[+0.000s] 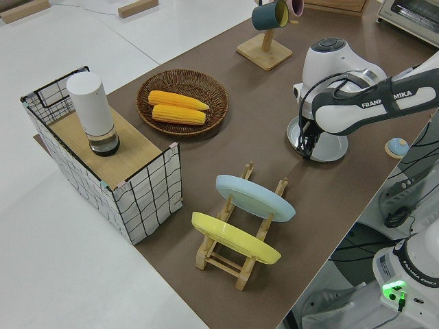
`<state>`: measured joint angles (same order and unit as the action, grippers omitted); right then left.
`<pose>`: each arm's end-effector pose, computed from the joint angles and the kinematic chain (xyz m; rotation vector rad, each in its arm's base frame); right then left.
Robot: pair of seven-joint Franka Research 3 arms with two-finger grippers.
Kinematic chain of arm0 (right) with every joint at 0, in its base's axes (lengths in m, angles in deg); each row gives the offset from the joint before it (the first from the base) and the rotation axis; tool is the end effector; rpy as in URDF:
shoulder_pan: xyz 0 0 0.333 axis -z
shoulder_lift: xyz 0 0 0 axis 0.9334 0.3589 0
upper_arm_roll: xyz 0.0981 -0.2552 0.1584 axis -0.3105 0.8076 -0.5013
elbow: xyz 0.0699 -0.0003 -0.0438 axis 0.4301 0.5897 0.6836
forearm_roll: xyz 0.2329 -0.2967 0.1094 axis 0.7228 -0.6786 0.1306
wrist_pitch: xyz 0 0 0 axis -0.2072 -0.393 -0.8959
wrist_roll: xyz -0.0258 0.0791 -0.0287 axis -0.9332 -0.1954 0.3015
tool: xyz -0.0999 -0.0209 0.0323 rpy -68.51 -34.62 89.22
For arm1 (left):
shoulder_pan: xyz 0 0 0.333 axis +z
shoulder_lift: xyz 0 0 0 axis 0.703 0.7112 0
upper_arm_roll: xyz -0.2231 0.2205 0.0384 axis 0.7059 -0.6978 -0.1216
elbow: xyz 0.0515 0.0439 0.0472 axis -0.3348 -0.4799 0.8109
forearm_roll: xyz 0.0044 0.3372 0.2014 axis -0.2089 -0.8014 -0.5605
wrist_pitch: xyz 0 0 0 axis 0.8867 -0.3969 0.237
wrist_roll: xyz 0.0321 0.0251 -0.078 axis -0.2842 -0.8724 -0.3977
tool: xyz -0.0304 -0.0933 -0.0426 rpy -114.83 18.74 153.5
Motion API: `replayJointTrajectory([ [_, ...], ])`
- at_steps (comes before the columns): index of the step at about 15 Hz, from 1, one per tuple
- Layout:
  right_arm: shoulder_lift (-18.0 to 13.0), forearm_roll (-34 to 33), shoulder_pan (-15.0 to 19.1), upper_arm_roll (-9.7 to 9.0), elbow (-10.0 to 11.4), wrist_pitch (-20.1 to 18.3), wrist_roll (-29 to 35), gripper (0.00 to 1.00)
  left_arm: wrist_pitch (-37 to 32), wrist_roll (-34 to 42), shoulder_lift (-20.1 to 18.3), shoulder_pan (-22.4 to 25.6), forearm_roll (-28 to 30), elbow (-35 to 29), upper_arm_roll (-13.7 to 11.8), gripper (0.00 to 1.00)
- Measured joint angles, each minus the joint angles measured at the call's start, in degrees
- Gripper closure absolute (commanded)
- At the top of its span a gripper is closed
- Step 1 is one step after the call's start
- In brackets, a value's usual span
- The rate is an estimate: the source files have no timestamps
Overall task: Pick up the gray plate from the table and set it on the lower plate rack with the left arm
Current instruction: 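Close the left gripper on the gray plate's rim, then lift the gray plate and carry it toward the wooden rack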
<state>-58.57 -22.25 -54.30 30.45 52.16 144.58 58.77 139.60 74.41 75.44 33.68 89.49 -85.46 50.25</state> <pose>0.5487 0.0628 0.6434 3.1239 0.1306 -0.0456 0.4172 -0.0502 0.2988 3.0835 0.1774 -0.3013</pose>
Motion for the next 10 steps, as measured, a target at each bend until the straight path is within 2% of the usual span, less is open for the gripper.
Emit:
replayJointTrajectory([
  [4,0.0,0.0,0.0,0.0,0.0,0.0,0.0,0.017,0.0,1.4,-0.1,0.0,0.0,0.1,-0.1,1.0],
  [7,0.0,0.0,0.0,0.0,0.0,0.0,0.0,0.017,-0.1,4.2,-0.1,0.1,0.0,1.1,-1.4,1.0],
  [10,0.0,0.0,0.0,0.0,0.0,0.0,0.0,0.017,-3.2,5.6,-0.1,0.1,0.0,3.6,-2.6,1.0],
])
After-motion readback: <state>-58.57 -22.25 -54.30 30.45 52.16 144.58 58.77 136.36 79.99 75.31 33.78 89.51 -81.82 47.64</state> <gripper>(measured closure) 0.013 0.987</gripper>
